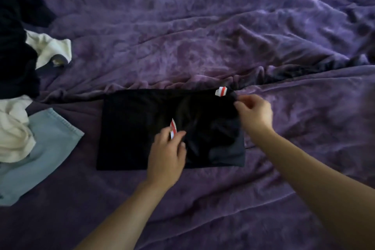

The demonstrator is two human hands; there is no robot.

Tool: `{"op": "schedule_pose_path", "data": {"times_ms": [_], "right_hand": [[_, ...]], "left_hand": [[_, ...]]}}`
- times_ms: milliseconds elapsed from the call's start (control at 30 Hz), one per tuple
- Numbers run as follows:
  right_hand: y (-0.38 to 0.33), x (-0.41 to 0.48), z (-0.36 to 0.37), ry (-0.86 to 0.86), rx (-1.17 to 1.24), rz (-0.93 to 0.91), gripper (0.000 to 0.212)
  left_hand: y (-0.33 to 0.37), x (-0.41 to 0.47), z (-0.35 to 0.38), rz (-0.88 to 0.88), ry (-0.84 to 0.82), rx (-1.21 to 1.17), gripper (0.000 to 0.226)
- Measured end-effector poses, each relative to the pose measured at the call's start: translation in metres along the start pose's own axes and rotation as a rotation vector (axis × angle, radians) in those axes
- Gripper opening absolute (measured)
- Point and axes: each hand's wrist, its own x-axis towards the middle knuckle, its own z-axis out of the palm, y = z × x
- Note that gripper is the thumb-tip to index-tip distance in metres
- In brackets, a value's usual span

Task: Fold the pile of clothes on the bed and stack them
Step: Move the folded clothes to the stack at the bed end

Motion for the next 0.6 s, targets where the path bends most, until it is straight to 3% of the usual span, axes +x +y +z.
{"op": "schedule_pose_path", "data": {"times_ms": [67,167,300,367,433,600], "right_hand": [[0.02,0.007,-0.016,0.005,-0.09,0.06,0.041],[0.036,0.007,-0.008,-0.208,0.05,0.205,0.068],[0.031,0.0,0.016,-0.285,0.17,0.242,0.047],[0.017,-0.01,0.022,-0.254,0.239,0.215,0.036],[-0.009,-0.027,0.03,-0.202,0.23,0.118,0.039],[-0.079,-0.085,0.091,-0.227,0.098,-0.061,0.056]], "left_hand": [[-0.003,-0.002,0.018,0.033,-0.223,0.147,0.046],[-0.022,0.006,0.033,0.026,-0.442,0.316,0.056],[-0.032,0.02,0.026,-0.017,-0.504,0.157,0.052],[-0.035,0.019,0.01,-0.064,-0.424,-0.038,0.046],[-0.043,0.013,-0.014,-0.143,-0.252,-0.187,0.038],[-0.093,-0.013,-0.084,-0.379,0.121,-0.237,0.024]]}}
